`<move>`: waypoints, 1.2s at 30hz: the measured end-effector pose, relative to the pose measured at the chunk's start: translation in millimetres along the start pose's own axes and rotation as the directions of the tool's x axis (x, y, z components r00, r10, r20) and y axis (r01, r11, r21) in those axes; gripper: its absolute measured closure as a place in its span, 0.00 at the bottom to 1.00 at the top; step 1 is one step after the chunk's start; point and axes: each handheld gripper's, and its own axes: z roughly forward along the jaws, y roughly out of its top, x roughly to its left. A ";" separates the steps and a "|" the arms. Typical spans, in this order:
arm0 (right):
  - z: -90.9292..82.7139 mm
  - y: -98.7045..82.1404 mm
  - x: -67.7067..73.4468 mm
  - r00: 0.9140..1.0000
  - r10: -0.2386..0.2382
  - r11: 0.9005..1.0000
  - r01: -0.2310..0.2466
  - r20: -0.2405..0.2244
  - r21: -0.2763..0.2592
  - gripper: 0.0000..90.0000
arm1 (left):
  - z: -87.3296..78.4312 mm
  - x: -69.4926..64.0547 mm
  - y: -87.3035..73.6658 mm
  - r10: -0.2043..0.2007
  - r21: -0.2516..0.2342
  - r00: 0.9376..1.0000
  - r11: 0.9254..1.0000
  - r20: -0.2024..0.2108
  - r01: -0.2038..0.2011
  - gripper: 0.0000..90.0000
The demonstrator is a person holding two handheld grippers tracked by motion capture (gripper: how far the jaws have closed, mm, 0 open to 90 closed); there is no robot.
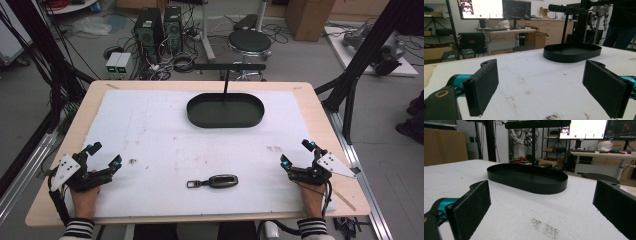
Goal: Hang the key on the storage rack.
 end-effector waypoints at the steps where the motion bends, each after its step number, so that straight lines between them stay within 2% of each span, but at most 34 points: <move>1: 0.1 0.1 -1.1 1.000 -0.008 1.000 0.008 0.001 -0.005 0.00 | -0.1 -0.1 -0.1 0.001 -0.001 1.000 1.000 0.000 -0.001 0.15; 19: -0.5 0.1 -1.5 1.000 0.005 1.000 -0.005 -0.001 -0.009 0.00 | -0.1 -0.7 0.0 0.006 -0.005 1.000 1.000 -0.001 -0.006 0.15; 23: 1.4 1.2 -2.9 1.000 0.024 1.000 -0.024 -0.007 0.019 0.00 | -0.2 -0.6 0.0 0.006 -0.005 1.000 1.000 -0.001 -0.006 0.15; 28: 3.9 3.8 -3.6 1.000 0.007 0.998 -0.007 -0.017 0.055 0.00 | -0.2 -0.6 0.1 0.007 -0.005 1.000 1.000 0.000 -0.007 0.15; 29: 5.5 9.7 -4.9 0.999 0.007 0.998 -0.004 -0.041 0.059 0.00 | -0.1 -0.6 0.0 0.005 -0.005 1.000 1.000 -0.001 -0.005 0.15; 33: 10.5 29.6 -4.5 0.996 -0.011 0.997 0.017 -0.089 0.075 0.00 | -0.1 -0.4 0.1 0.004 -0.004 1.000 1.000 0.000 -0.004 0.15; 36: 18.6 50.3 -2.5 0.989 -0.054 0.993 0.067 -0.138 0.098 0.00 | -0.1 -0.4 0.1 0.004 -0.004 1.000 1.000 0.000 -0.004 0.15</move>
